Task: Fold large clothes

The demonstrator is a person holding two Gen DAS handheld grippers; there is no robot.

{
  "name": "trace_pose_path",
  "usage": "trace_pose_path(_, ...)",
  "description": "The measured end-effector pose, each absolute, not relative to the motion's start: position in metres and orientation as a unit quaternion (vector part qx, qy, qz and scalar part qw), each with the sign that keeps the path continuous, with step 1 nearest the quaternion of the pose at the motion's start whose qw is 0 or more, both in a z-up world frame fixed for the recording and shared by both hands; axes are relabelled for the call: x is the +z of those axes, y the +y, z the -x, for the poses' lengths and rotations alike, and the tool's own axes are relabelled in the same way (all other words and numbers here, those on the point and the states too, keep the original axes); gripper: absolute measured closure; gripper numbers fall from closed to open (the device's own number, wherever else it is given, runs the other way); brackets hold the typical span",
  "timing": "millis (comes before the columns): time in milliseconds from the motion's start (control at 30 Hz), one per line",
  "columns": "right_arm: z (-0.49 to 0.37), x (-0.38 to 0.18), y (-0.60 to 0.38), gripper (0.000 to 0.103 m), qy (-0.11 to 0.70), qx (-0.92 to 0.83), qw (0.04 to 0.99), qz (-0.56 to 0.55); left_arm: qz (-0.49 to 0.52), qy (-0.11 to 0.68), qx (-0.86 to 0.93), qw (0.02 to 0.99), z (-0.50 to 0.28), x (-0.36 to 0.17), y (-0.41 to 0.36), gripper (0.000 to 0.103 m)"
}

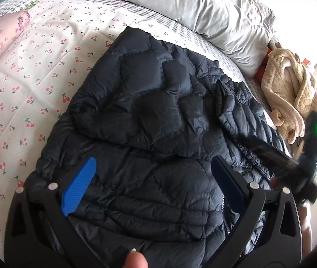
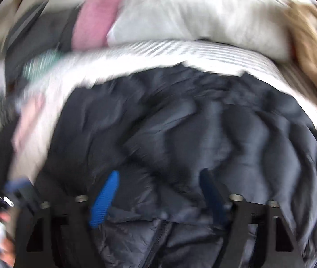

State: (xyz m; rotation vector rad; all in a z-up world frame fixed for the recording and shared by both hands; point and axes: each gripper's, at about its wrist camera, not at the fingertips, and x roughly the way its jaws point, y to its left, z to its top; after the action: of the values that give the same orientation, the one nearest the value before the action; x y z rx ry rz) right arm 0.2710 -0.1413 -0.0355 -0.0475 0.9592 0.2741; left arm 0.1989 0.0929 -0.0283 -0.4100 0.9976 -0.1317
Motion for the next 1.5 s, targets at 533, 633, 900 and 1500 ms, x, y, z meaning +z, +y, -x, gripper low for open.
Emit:
trace_pose_path(533,-0.240,-0.052,-0.117,0.092,0.462,0.152,0.868,0.101,0.182,0.471,-0.069,0.861,-0.190,-0.014,0.092,0.001)
trace_pose_path(633,-0.241,-0.064,-0.131,0.086,0.538,0.181,0.823,0.029,0.167,0.473,-0.069,0.862,-0.183,-0.013,0.092,0.001)
trace_pose_path(900,-0.162,0.013,-0.199,0.023,0.480,0.187,0.855,-0.064,0.092,0.466,-0.065,0.878,-0.144,0.007,0.109,0.001)
trace_pose_path(1500,0.059,0.021,-0.397,0.018,0.485,0.097,0.848,-0.190,0.125,0.568,-0.103,0.807,-0.050,0.003,0.205,0.001)
